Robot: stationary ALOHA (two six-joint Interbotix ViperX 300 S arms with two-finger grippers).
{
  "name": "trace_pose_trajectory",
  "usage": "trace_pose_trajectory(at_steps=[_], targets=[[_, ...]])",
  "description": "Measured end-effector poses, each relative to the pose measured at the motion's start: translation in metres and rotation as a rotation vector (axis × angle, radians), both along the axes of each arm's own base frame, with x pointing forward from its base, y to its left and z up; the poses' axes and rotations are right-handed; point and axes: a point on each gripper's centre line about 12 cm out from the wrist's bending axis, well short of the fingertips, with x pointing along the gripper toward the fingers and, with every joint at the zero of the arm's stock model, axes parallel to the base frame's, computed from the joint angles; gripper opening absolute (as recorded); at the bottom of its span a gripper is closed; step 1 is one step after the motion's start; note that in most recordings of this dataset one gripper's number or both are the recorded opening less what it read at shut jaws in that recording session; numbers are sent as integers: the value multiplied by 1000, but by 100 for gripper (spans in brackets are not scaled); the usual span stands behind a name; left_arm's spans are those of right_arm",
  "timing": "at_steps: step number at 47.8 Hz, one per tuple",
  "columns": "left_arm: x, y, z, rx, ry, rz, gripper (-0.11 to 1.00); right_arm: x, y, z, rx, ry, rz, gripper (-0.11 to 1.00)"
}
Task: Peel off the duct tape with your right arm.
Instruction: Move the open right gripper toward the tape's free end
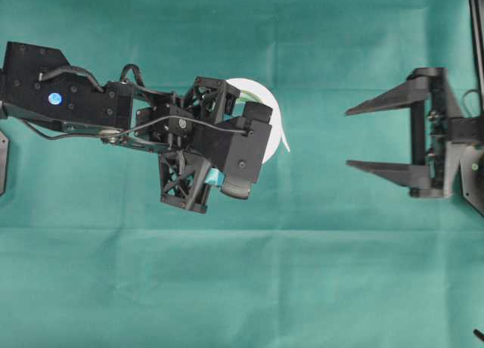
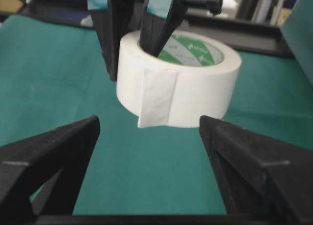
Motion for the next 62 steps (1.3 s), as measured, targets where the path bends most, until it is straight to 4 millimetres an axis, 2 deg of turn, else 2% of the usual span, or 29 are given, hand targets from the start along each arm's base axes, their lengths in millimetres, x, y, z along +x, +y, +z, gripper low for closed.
trace_pose_trajectory(at_steps=[20,32,53,62], targets=[[0,1,0,0,0,2,23,48,0,-11,-1,58,2,65],[0,1,0,1,0,0,23,67,0,-13,-5,72,1,65],[0,1,0,3,1,-2,23,70,-9,-15,-4,77,-25,65],[0,1,0,5,1,-4,23,70,-11,-17,-3,83,-32,60]])
